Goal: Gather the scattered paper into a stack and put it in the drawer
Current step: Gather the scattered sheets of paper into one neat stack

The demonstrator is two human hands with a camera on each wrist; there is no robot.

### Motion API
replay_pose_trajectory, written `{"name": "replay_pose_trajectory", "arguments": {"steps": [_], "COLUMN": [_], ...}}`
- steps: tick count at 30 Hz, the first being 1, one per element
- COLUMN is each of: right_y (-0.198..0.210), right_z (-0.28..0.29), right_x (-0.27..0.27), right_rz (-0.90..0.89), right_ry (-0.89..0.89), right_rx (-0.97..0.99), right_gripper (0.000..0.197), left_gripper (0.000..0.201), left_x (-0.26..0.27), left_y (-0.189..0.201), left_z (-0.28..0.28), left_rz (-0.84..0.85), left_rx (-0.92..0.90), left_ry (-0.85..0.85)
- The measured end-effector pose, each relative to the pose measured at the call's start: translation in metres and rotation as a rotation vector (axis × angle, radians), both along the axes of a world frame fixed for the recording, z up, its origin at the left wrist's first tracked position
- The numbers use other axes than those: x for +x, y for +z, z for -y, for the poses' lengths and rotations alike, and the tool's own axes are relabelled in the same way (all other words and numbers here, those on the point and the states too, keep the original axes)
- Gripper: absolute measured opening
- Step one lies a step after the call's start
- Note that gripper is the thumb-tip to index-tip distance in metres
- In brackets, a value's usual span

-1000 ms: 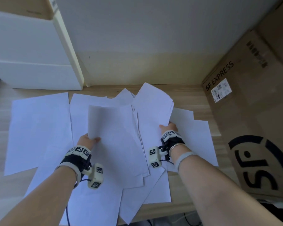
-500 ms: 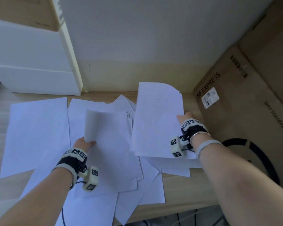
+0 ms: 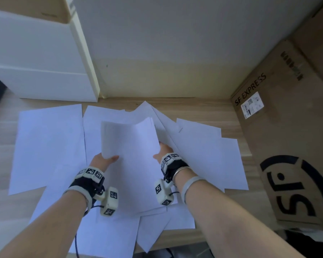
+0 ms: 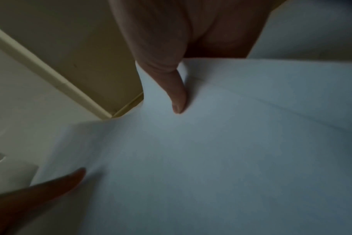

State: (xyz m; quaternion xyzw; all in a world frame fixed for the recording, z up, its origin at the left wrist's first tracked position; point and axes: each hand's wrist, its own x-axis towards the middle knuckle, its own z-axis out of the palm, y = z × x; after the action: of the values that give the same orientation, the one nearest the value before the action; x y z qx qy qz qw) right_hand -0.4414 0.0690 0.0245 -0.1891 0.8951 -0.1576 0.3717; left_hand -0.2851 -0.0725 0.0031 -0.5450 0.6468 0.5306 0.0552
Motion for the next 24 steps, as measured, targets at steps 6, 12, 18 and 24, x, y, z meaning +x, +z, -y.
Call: {"name": "replay_pose_trajectory", "arguments": {"steps": [6, 12, 18, 24], "right_y": [-0.008, -0.013, -0.022, -0.001], "right_z": [0.001, -0.019, -0.012, -0.034], "right_x": [-0.019, -0.056, -0.050, -0.091], "right_rz": [-0.013, -0.148, -0.063, -0.146], "right_ry": [-0.091, -0.110, -0.123, 0.031], "right_rx": [-0.091, 0.157, 0.060, 0.368], "right_gripper": [0.029, 0.073, 0.071, 0.048], "left_gripper": [0.042, 0.041, 0.041, 0.042], "left_x": [0.009, 0.023, 0.018, 0.003], "left_y": [0.005, 0.006, 0.005, 0.006], "left_z": [0.007, 0.020, 0.017, 0.012], "left_rz": [-0.052, -0.069, -0.075, -0.093], "left_rx": [-0.030, -0.040, -0.018, 0.007], "left_ry": [0.067, 0.145, 0.134, 0.106]}}
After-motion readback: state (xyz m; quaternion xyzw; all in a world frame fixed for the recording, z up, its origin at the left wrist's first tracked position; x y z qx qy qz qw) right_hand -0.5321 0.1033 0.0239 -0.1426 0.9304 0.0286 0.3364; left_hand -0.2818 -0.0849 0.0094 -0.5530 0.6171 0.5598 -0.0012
